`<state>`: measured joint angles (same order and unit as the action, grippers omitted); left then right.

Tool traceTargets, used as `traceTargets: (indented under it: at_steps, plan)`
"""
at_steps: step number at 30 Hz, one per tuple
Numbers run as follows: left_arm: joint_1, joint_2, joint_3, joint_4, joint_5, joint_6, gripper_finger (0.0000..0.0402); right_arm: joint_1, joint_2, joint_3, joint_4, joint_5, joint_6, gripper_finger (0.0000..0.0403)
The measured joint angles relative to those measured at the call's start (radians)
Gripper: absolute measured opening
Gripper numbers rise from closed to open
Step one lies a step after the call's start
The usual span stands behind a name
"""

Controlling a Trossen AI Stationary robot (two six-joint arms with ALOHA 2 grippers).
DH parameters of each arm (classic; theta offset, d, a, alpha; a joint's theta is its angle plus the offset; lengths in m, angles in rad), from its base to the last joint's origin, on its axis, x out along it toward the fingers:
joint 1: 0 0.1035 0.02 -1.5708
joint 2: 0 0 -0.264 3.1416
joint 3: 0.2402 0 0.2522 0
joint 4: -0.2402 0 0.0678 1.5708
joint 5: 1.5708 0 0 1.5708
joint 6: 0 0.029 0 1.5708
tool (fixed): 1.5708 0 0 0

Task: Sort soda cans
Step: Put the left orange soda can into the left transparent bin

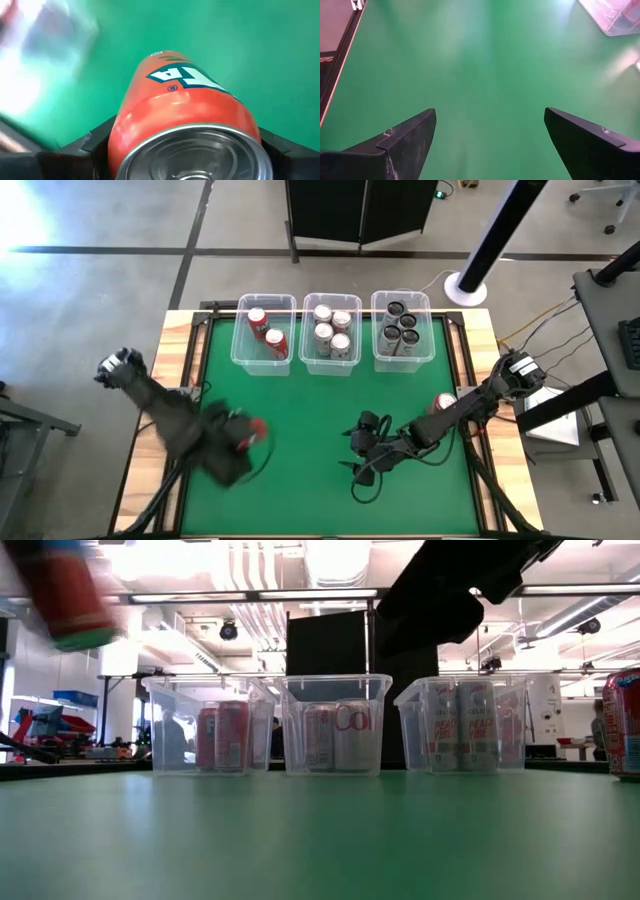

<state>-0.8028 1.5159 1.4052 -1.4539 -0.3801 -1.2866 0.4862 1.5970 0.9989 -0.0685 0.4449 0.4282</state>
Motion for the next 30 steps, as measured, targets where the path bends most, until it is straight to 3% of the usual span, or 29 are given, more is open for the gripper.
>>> traceTargets:
  at_steps: [6,10,18,22,30]
  plan:
    - [0.405,-0.062,0.165,-0.054,-0.136,0.565,0.0279,0.003,0.000,0.000,0.000,0.002,0.017,0.0368]
    - [0.687,-0.075,0.282,-0.059,-0.147,0.838,0.0279,0.008,0.008,-0.001,0.001,0.002,0.017,0.0368]
    - [1.156,-0.067,0.326,-0.080,0.077,1.096,0.0279,0.036,0.008,-0.001,0.007,0.002,0.018,0.0368]
    - [1.265,-0.049,0.291,-0.059,0.122,1.207,0.0279,0.040,0.025,-0.001,0.006,0.002,0.018,0.0368]
    - [1.327,0.011,0.217,-0.027,0.190,1.318,0.0279,0.040,0.066,0.000,0.004,-0.006,0.072,0.0368]
